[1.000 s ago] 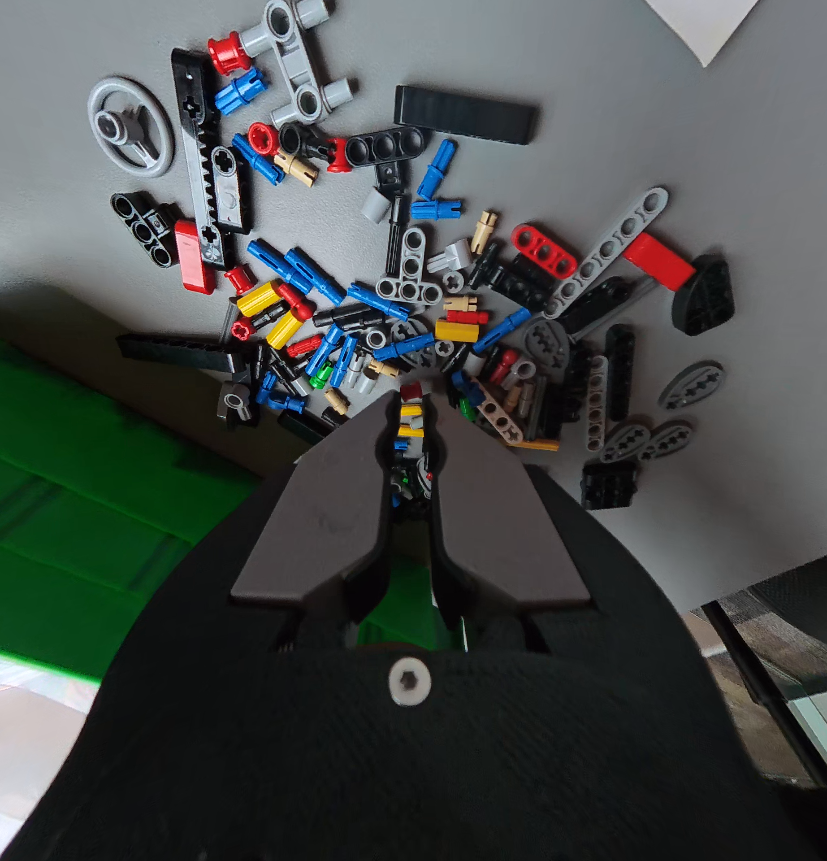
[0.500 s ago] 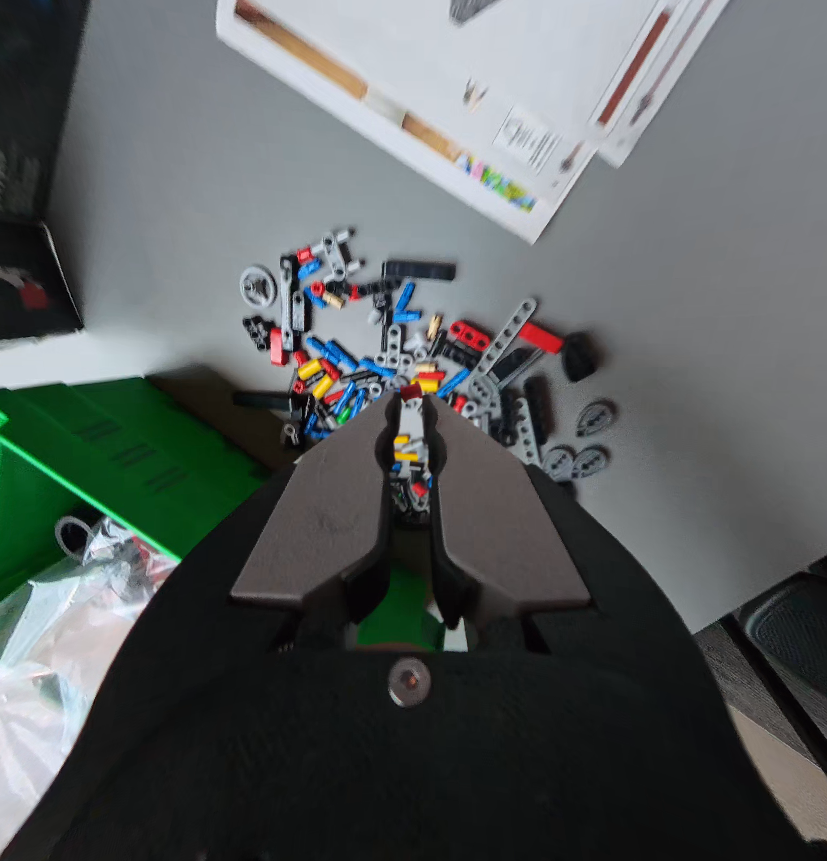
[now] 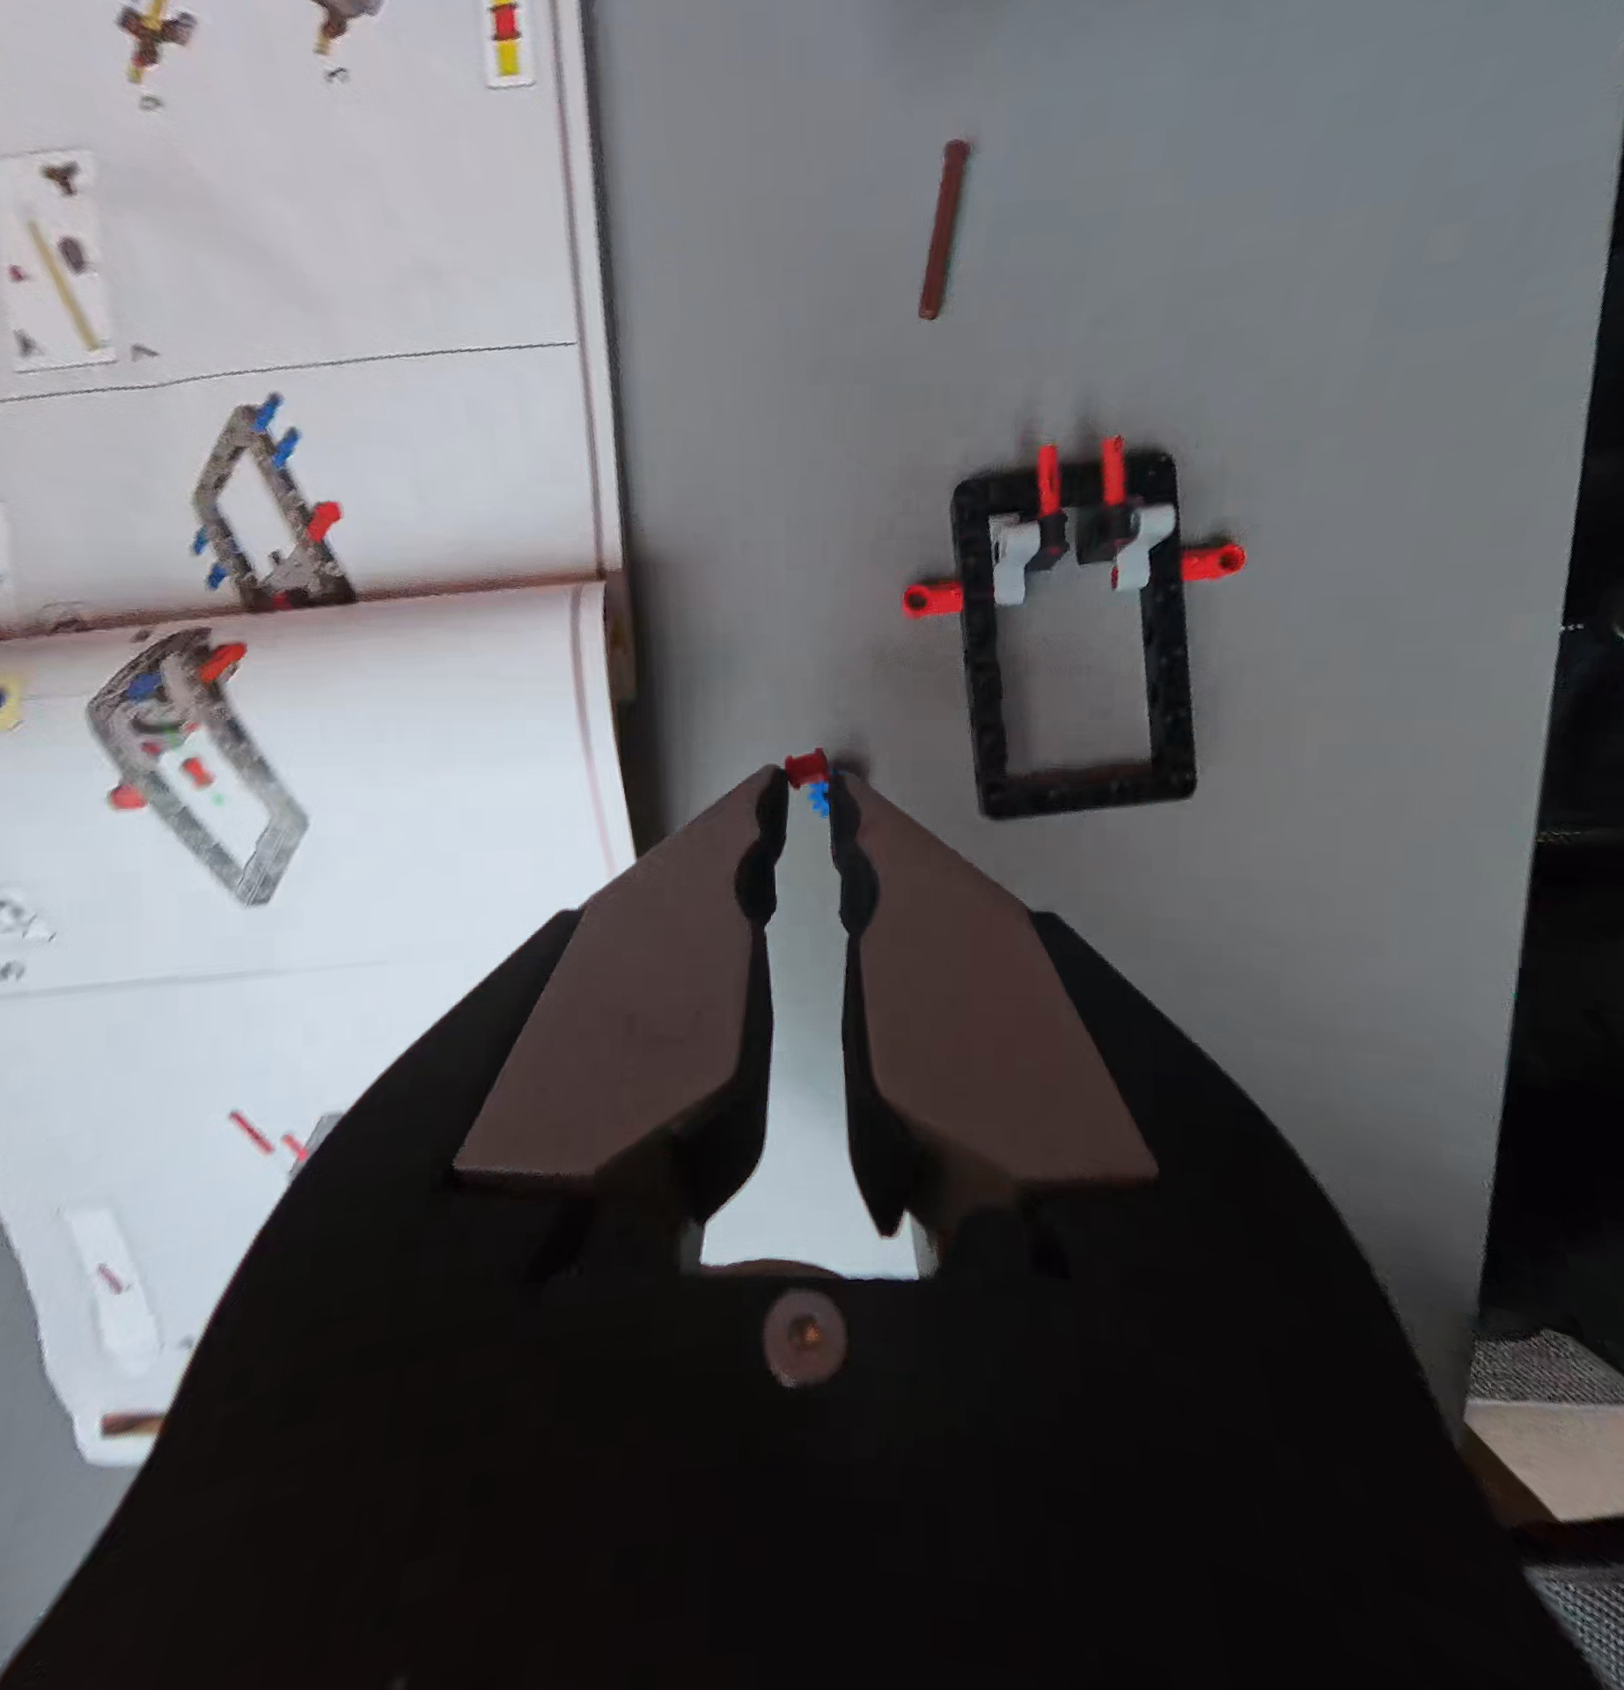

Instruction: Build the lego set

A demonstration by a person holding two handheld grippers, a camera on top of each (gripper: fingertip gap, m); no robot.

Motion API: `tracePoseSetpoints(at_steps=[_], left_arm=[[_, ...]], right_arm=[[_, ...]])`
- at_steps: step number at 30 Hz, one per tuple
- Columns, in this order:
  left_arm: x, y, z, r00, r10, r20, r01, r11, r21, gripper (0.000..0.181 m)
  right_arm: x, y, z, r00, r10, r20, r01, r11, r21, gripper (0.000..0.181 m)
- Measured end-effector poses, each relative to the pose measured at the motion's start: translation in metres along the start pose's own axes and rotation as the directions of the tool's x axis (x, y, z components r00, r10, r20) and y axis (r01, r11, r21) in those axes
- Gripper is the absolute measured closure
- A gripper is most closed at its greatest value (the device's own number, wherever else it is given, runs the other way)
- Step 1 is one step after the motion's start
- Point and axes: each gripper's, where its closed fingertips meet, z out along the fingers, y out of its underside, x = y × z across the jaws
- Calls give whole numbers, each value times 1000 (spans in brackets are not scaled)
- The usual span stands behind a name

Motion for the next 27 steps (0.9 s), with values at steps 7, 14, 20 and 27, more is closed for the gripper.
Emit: tracePoseSetpoints(at_steps=[7, 14, 20, 27], left_arm=[[1, 10, 30, 998, -26, -62, 20, 994, -106, 174], [7, 28, 37, 997, -36, -73, 21, 982, -189, 173], [3, 42, 30, 997, -55, -51, 42, 975, -220, 173], [5, 76, 12, 994, -106, -21, 98, 967, -236, 173]], right_arm=[[-4, 2, 2, 1000, -3, 18, 3, 1000, -10, 181], [-6, 2, 3, 1000, -8, 25, 8, 1000, -15, 181], [-6, 3, 4, 1000, -9, 27, 9, 1000, -20, 181], [-8, 3, 4, 999, -11, 33, 11, 1000, -18, 181]])
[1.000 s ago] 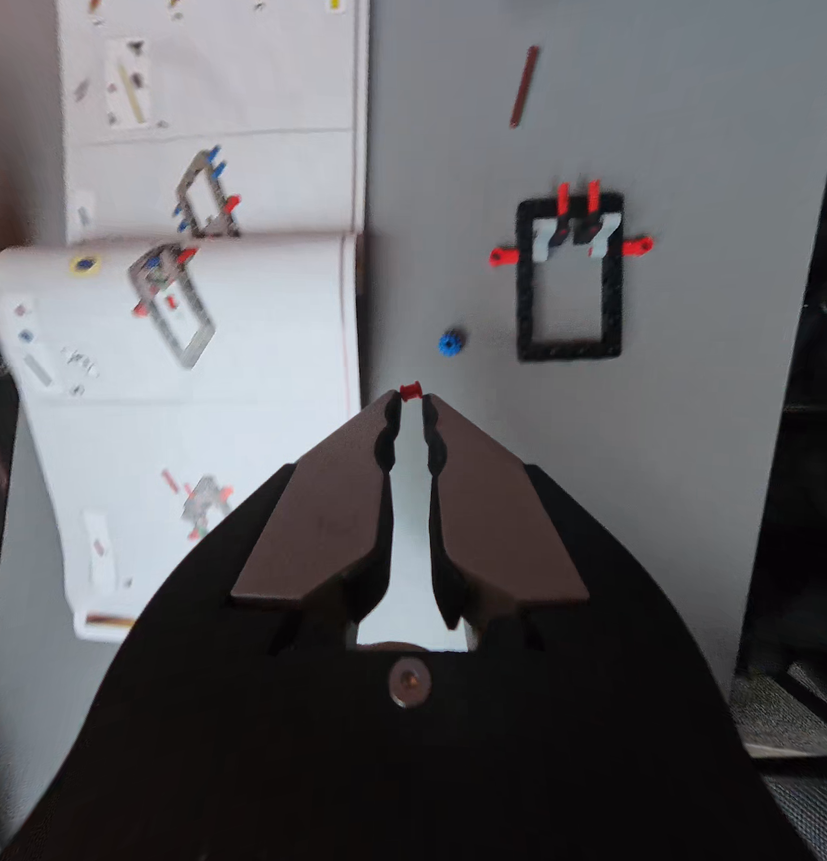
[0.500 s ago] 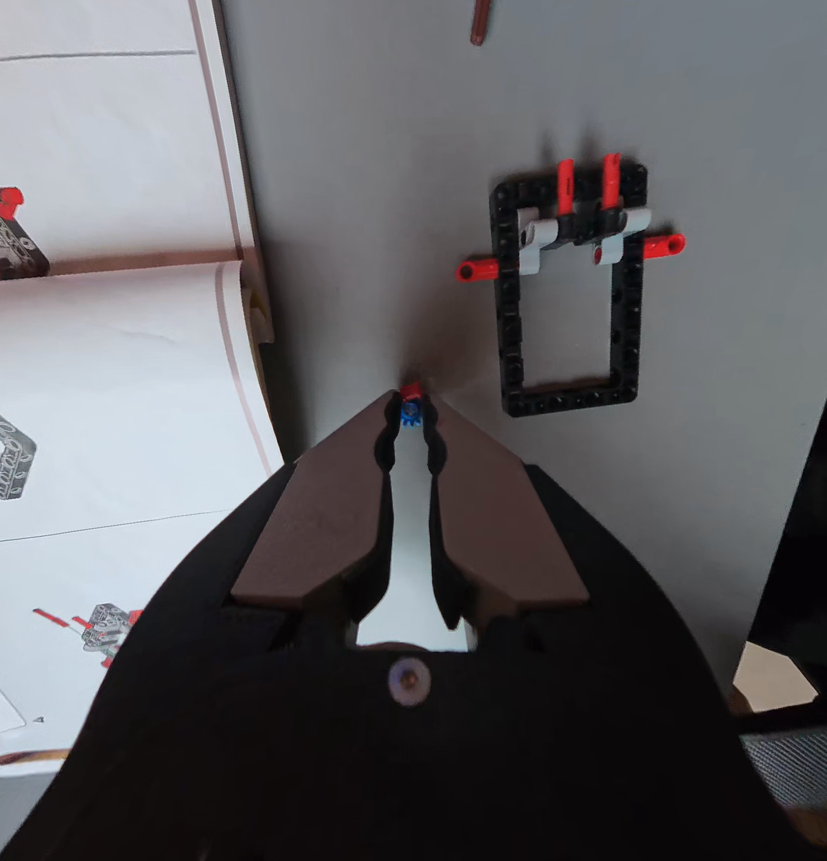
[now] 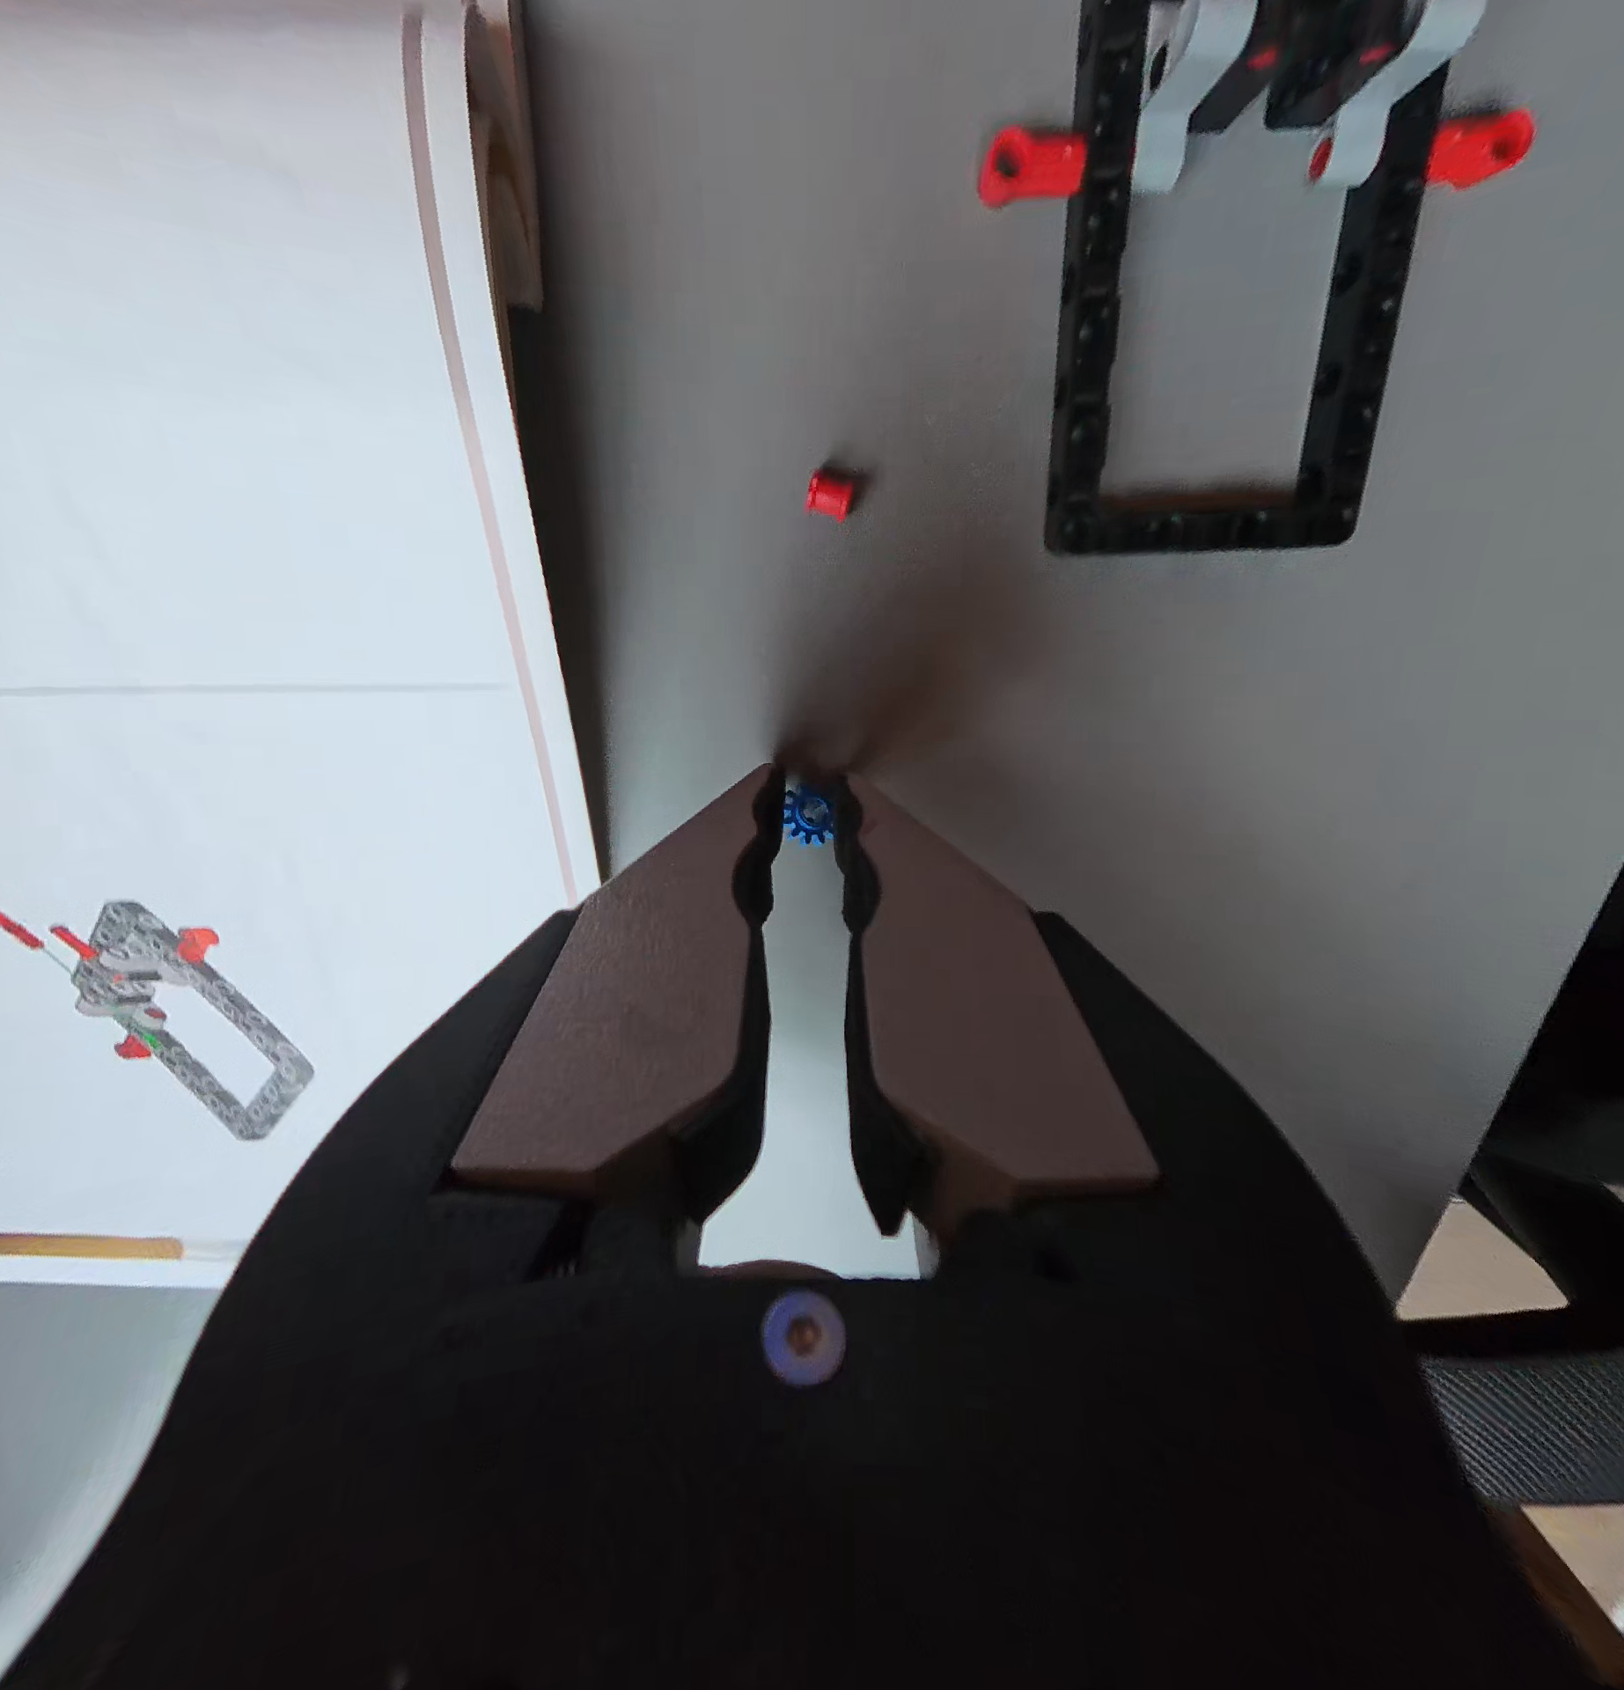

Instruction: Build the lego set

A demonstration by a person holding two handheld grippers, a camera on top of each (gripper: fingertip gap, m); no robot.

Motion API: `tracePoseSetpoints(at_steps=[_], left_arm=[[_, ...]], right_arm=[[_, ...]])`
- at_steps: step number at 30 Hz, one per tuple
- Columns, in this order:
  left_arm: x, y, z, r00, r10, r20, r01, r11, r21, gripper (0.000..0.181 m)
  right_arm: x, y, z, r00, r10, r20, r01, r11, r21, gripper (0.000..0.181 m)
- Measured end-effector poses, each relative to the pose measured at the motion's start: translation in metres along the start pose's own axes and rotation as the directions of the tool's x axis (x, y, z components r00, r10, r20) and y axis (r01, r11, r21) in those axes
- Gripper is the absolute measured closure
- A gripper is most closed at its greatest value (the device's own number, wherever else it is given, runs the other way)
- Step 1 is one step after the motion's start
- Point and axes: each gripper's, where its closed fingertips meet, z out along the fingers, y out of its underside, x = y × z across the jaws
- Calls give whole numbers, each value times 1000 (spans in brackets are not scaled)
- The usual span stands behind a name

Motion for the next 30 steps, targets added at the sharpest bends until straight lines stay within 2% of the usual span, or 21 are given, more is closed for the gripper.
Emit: tracePoseSetpoints(at_steps=[3, 8, 14, 20, 24, 30], left_arm=[[0, 7, -3, 1000, -16, 0, 16, 1000, 17, 173], [5, -17, -5, 1000, 5, -21, -3, 996, 86, 168], [4, -42, 0, 999, 52, -14, -50, 993, 109, 163], [5, -54, 9, 996, 79, -30, -75, 990, 115, 162], [3, -55, 13, 996, 78, -42, -73, 991, 114, 175], [6, -33, 8, 998, 48, -32, -45, 996, 73, 175]], right_arm=[[-1, 0, 0, 1000, -2, 2, 2, 1000, -2, 181], [0, 1, 0, 1000, 3, -1, -3, 1000, -1, 181], [1, 1, -1, 1000, 5, -5, -5, 1000, 1, 181], [0, 0, 0, 1000, 2, -1, -2, 1000, 1, 181], [1, 1, -1, 1000, 5, -5, -5, 1000, 0, 181], [1, 1, 0, 1000, 6, -3, -6, 1000, -3, 181]])
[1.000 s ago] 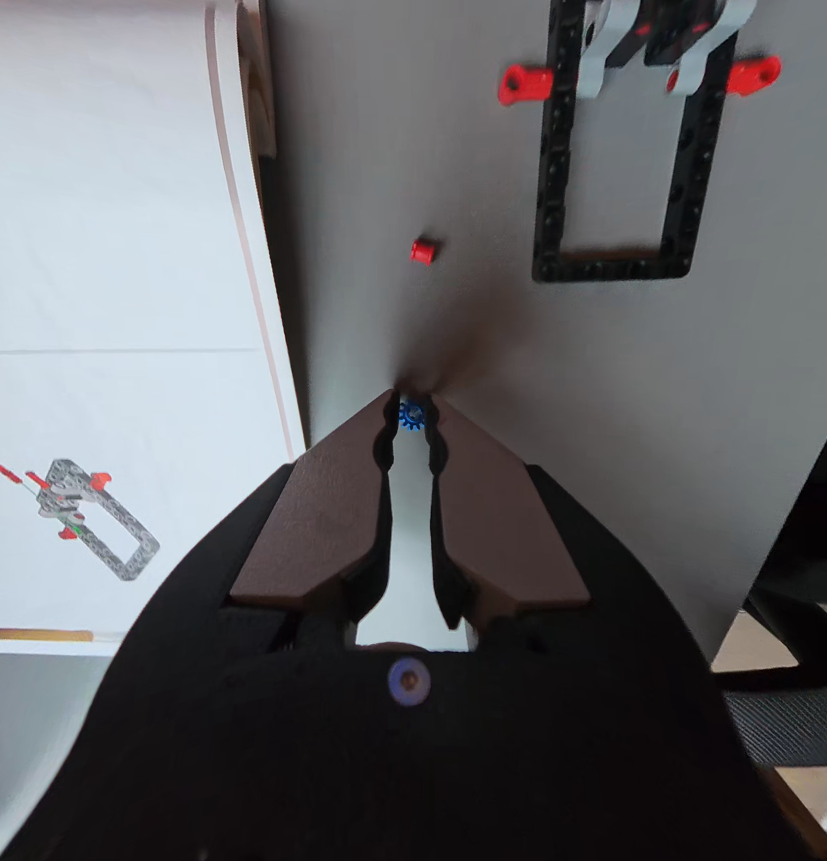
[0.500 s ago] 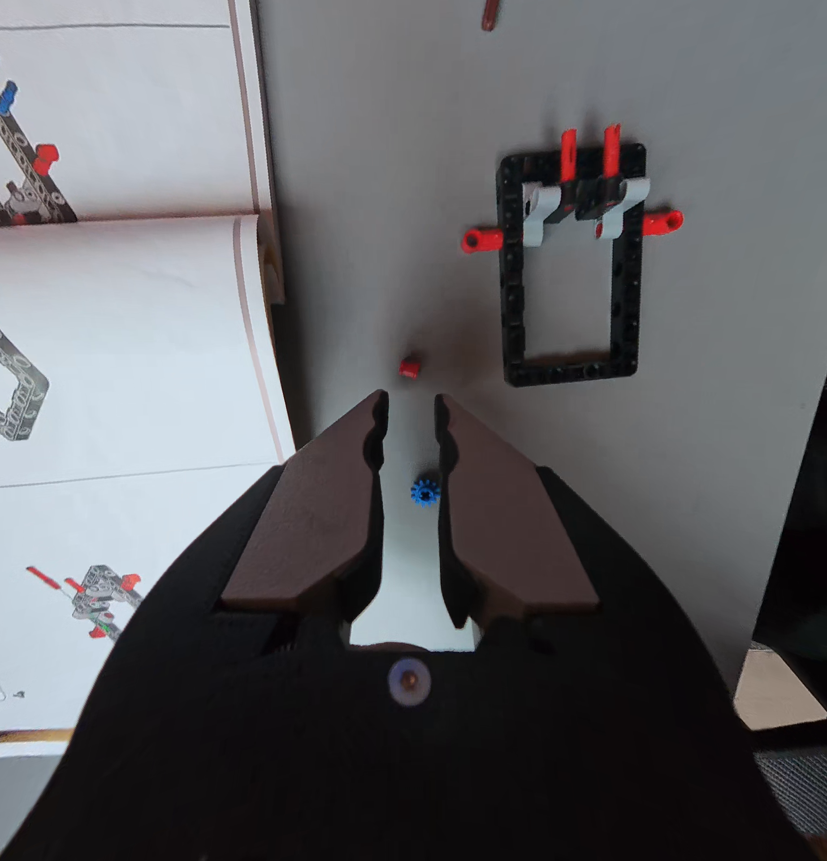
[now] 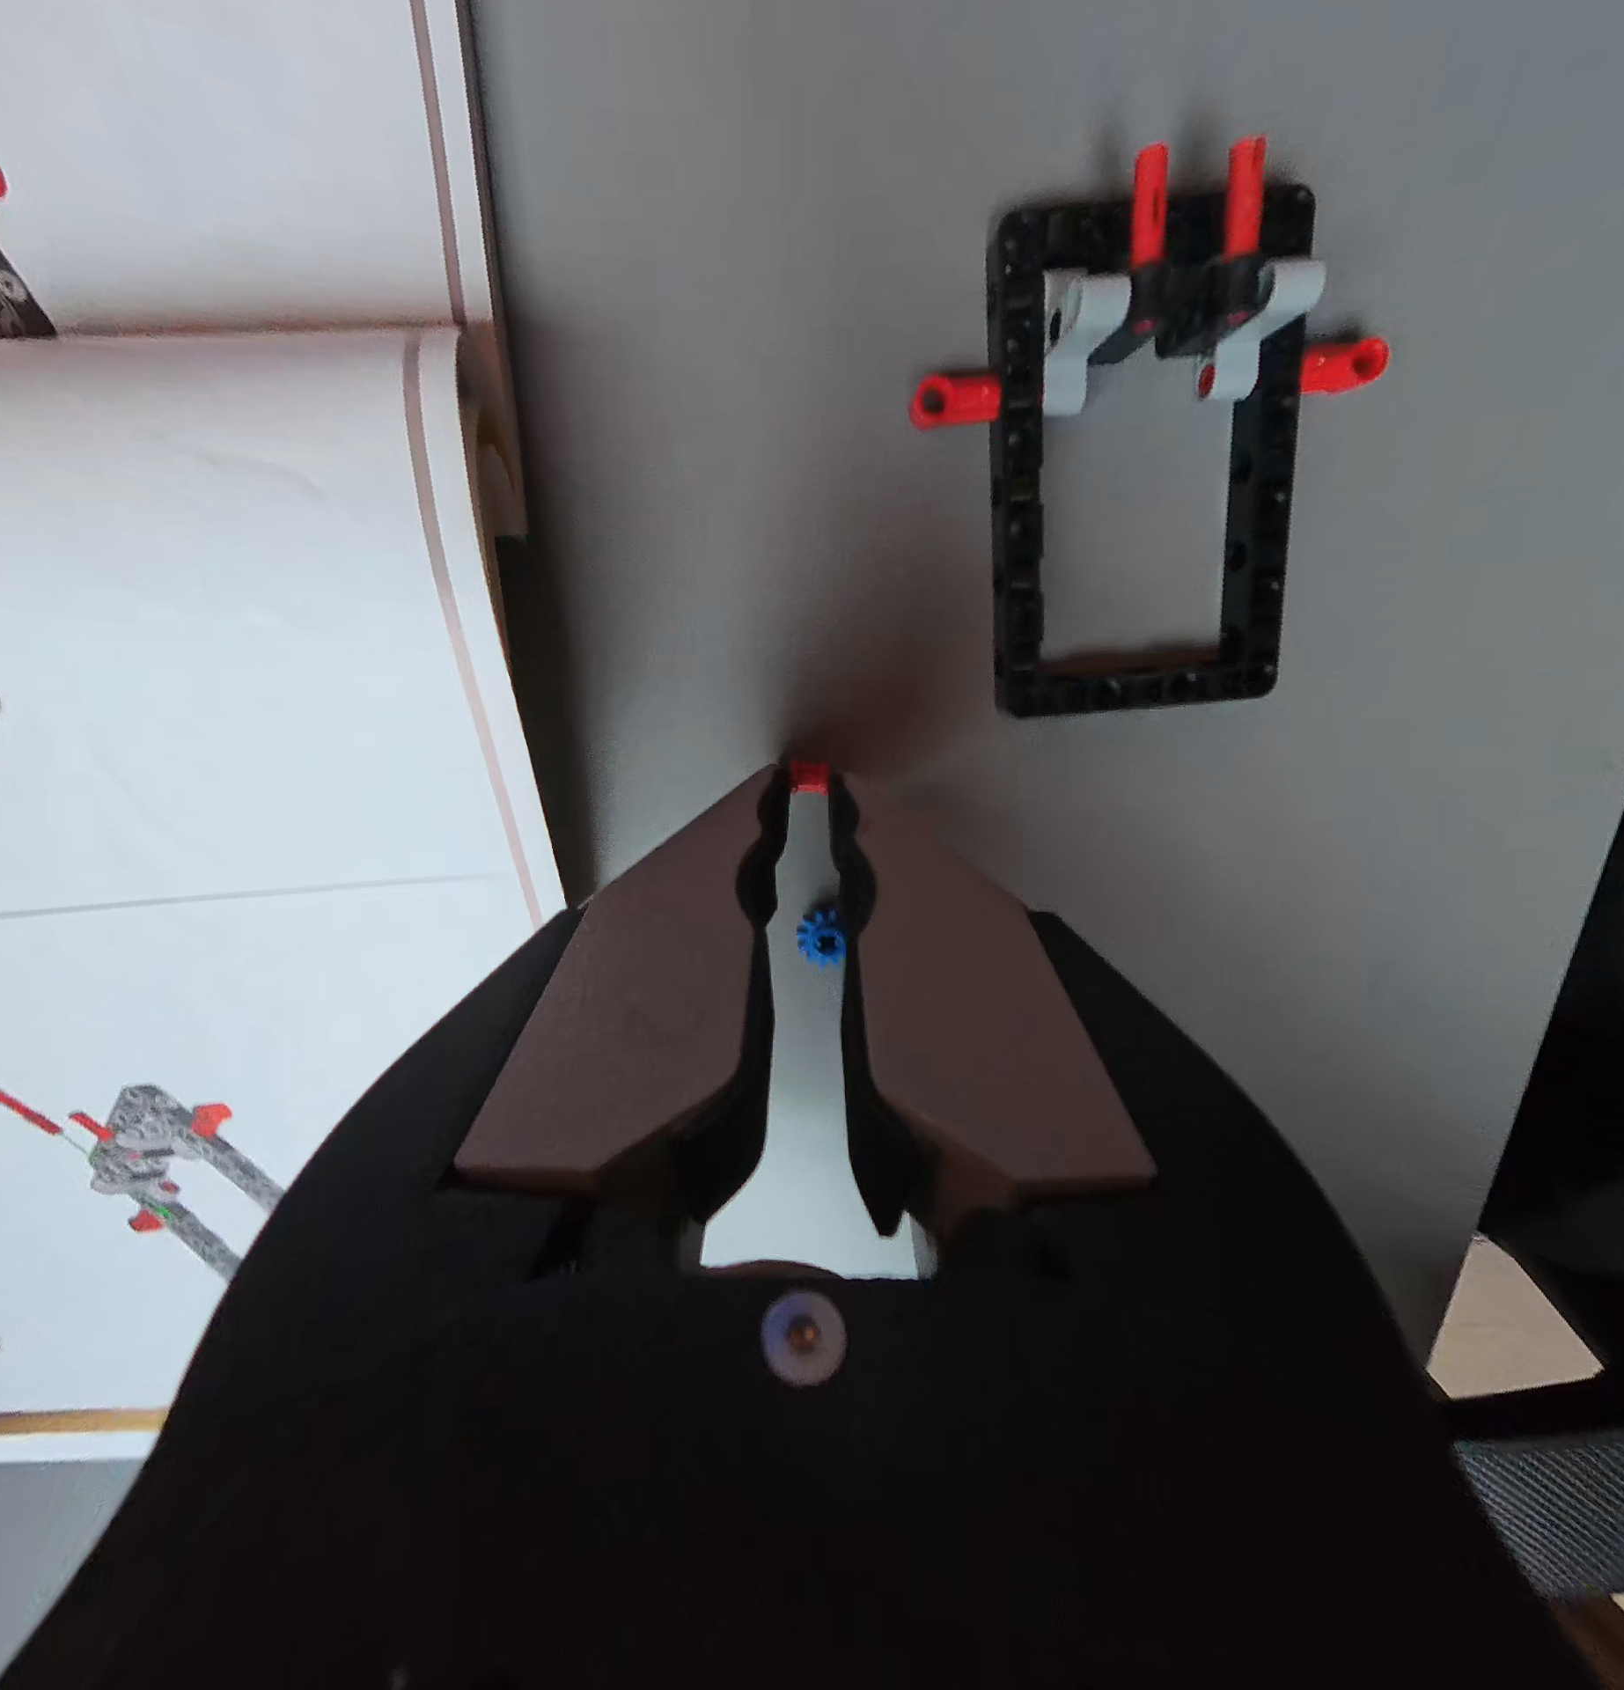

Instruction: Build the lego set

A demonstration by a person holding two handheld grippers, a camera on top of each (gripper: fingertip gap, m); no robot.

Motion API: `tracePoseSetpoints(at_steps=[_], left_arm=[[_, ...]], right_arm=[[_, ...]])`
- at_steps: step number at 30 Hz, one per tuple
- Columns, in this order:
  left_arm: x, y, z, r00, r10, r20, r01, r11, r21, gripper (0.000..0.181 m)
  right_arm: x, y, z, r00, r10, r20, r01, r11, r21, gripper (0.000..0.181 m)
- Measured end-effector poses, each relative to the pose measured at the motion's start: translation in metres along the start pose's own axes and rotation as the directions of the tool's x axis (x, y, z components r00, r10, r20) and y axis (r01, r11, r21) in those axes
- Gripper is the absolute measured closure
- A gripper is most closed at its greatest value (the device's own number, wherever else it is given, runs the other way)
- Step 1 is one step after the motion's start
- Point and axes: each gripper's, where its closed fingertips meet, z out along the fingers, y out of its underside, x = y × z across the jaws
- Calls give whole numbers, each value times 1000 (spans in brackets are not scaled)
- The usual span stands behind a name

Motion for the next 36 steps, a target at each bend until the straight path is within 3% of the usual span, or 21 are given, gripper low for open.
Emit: tracePoseSetpoints(at_steps=[7, 13, 19, 25, 32, 36], left_arm=[[5, 30, -11, 998, -58, 18, 59, 998, -13, 167], [11, 14, -27, 997, -76, 28, 73, 991, 108, 156], [28, -10, -40, 994, -100, 46, 80, 943, 322, 149], [40, 6, -43, 979, -193, 58, 148, 884, 443, 140], [62, -17, -17, 990, -129, 53, 91, 884, 458, 117], [64, -26, 2, 996, -93, 16, 77, 900, 429, 118]], right_arm=[[-1, 1, 1, 1000, 0, 5, 0, 1000, -7, 181], [1, 3, 1, 1000, 8, 3, -8, 1000, -9, 181], [0, 4, 5, 1000, 0, 11, 0, 1000, -25, 181], [4, 6, 5, 1000, 16, 25, -15, 999, -33, 181], [12, 26, 5, 998, -11, 66, 21, 989, -148, 174], [12, 28, 1, 995, 10, 96, 5, 988, -153, 170]])
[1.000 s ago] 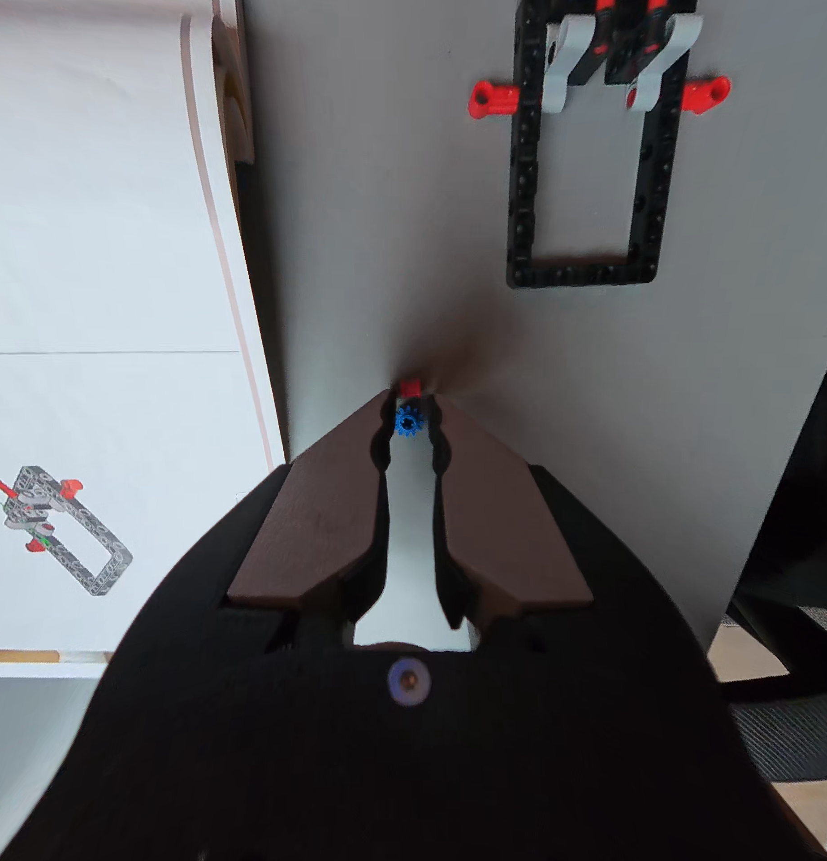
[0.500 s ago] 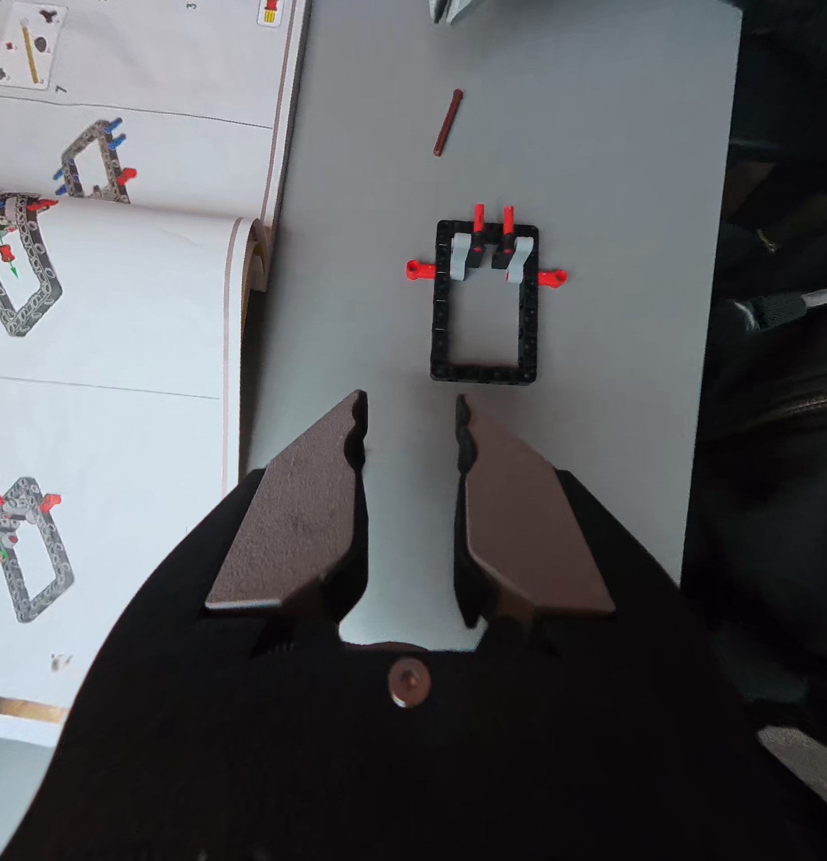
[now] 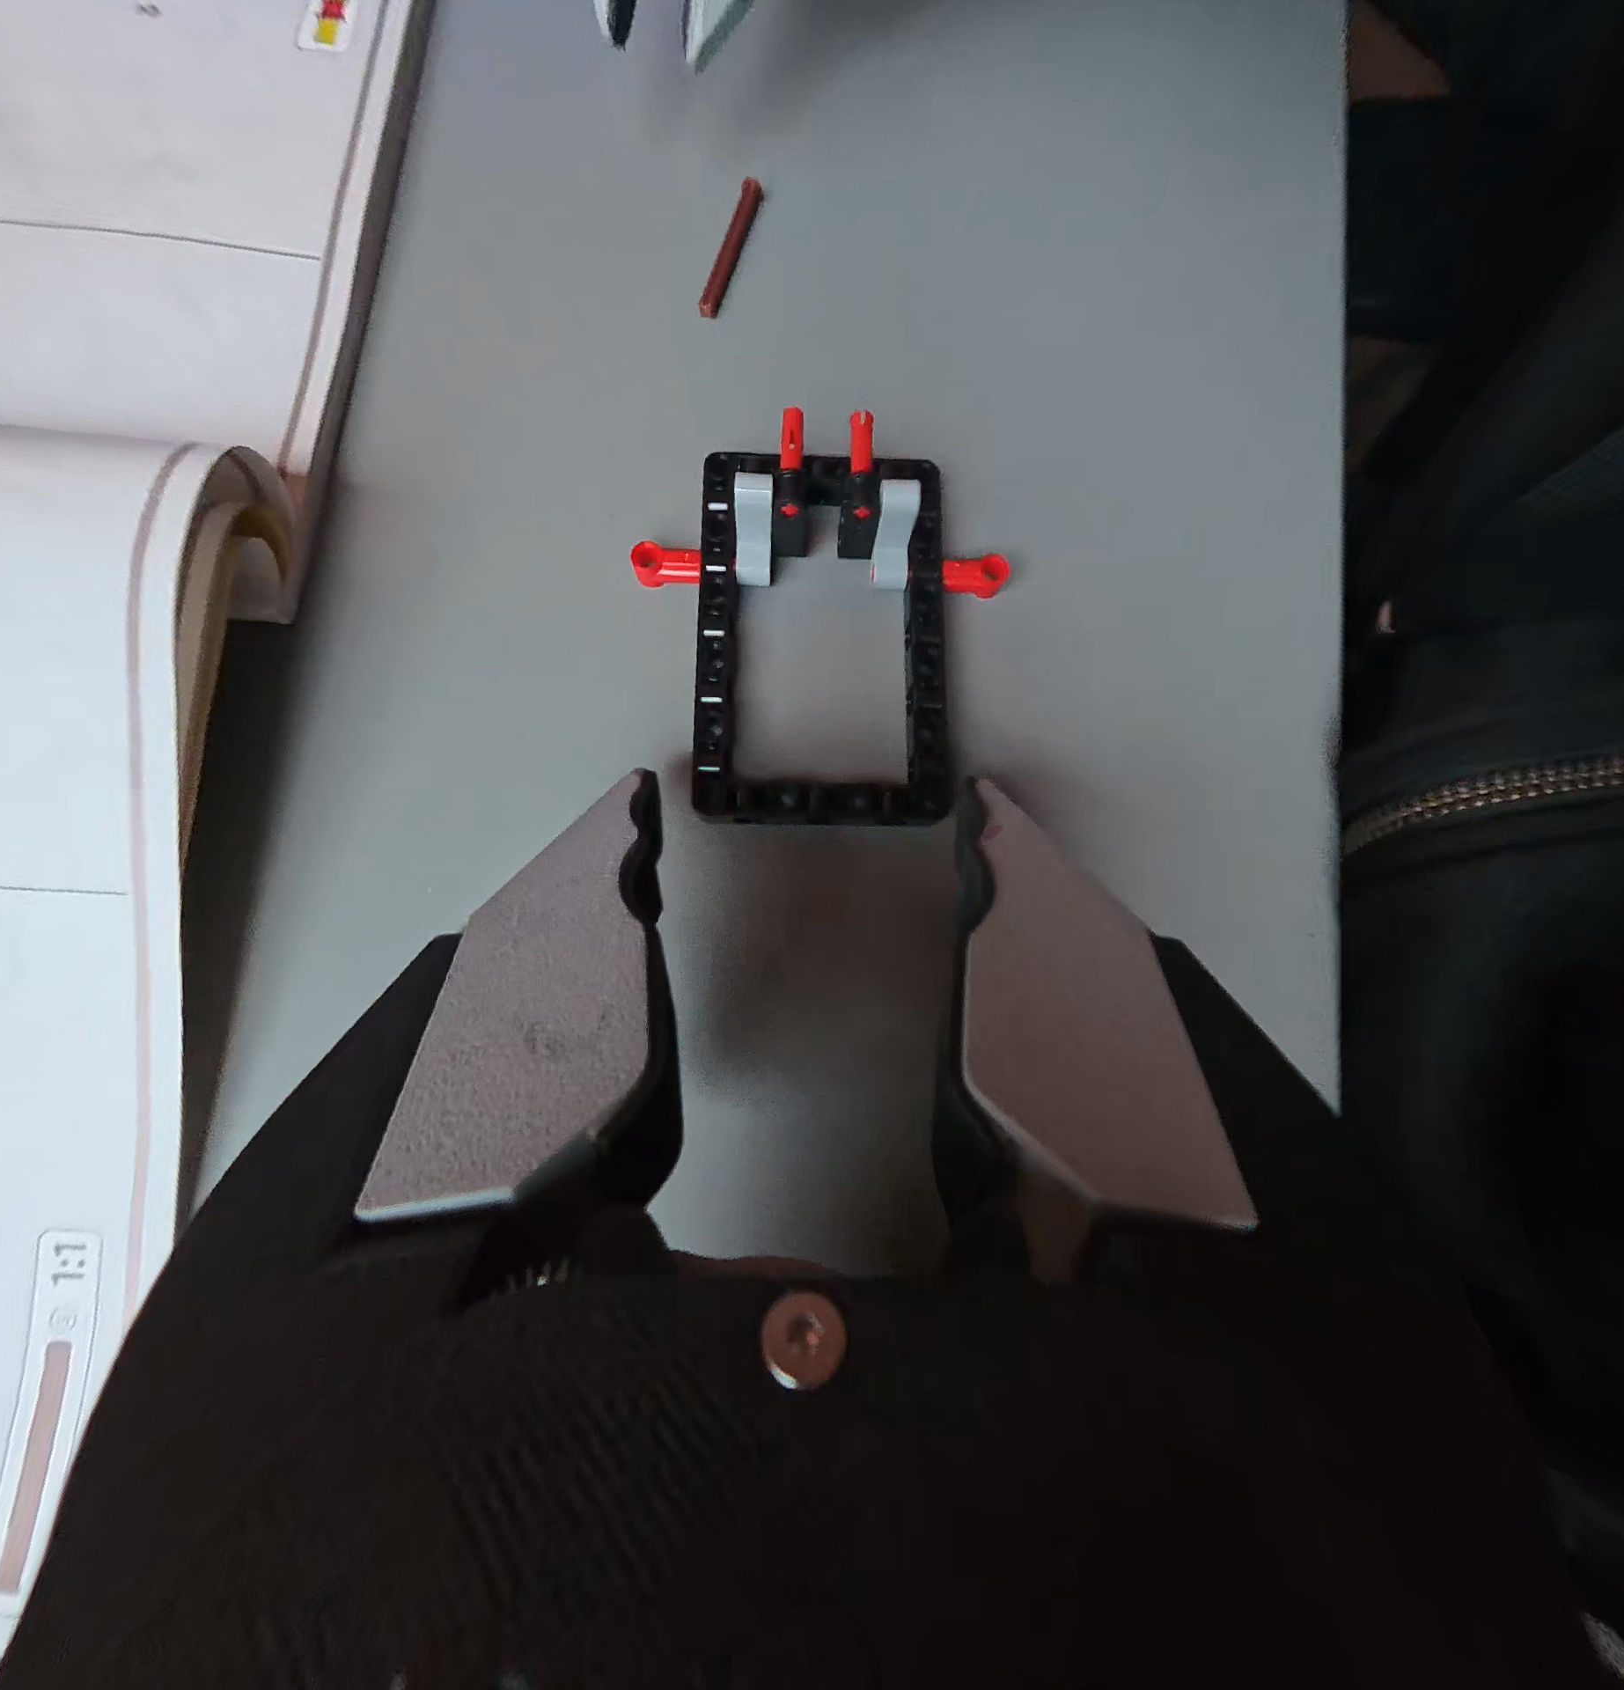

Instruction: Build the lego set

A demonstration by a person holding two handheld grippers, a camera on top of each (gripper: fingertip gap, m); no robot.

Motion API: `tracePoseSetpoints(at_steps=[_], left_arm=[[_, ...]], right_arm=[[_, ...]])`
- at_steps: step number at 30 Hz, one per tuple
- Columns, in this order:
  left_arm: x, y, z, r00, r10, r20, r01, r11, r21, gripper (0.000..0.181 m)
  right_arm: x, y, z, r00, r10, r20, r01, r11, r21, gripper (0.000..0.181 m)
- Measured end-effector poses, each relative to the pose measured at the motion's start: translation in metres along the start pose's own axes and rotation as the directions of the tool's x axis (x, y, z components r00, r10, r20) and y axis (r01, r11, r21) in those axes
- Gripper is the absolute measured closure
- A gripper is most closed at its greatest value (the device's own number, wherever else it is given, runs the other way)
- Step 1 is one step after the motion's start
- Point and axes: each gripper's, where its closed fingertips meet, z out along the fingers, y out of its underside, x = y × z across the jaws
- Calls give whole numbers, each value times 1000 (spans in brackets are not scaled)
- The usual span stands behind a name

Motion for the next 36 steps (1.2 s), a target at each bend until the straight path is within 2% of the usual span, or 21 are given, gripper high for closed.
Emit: tracePoseSetpoints(at_steps=[1, 5, 9, 12, 14, 17, 19, 22, 27, 30, 34, 36], left_arm=[[-1, 4, 5, 1000, 11, 6, -11, 999, -31, 117], [2, -2, 11, 999, 47, 9, -47, 999, -25, 116], [-6, -26, -2, 999, 22, -25, -20, 998, 65, 116], [-41, -63, -17, 996, 46, 72, -57, 986, 155, 126], [-74, -74, -16, 983, 35, 182, -58, 991, 122, 127], [-117, -69, -5, 951, 11, 310, -17, 1000, 17, 131], [-140, -48, 0, 927, 2, 375, 34, 995, -91, 132], [-147, -15, 4, 928, -69, 366, 137, 977, -162, 132], [-142, 9, -13, 927, -138, 349, 190, 974, -121, 136], [-141, 14, -21, 926, -161, 343, 206, 974, -99, 134], [-140, -20, -34, 936, -154, 315, 142, 988, 62, 142], [-147, -38, -35, 938, -140, 317, 106, 987, 120, 147]], right_arm=[[0, 1, 0, 1000, -6, -2, 6, 1000, -6, 170], [-5, 7, 2, 999, -39, 9, 40, 998, -47, 167], [-9, 6, 3, 998, -64, 10, 65, 997, -45, 167], [-6, -4, 1, 999, -52, -6, 52, 999, 11, 169], [5, -15, 2, 999, -11, -44, 13, 998, 60, 175], [26, -28, 13, 995, 64, -82, -59, 997, 56, 174], [37, -28, 29, 992, 95, -87, -97, 995, -25, 169], [56, -32, 56, 993, 62, -100, -74, 991, -116, 168], [87, -43, 111, 992, 107, -75, -120, 973, -199, 172], [91, -58, 135, 996, 82, -21, -85, 981, -177, 179], [90, -63, 149, 1000, -15, 16, 18, 978, -209, 181], [85, -61, 154, 998, 0, 64, 15, 969, -245, 181]])
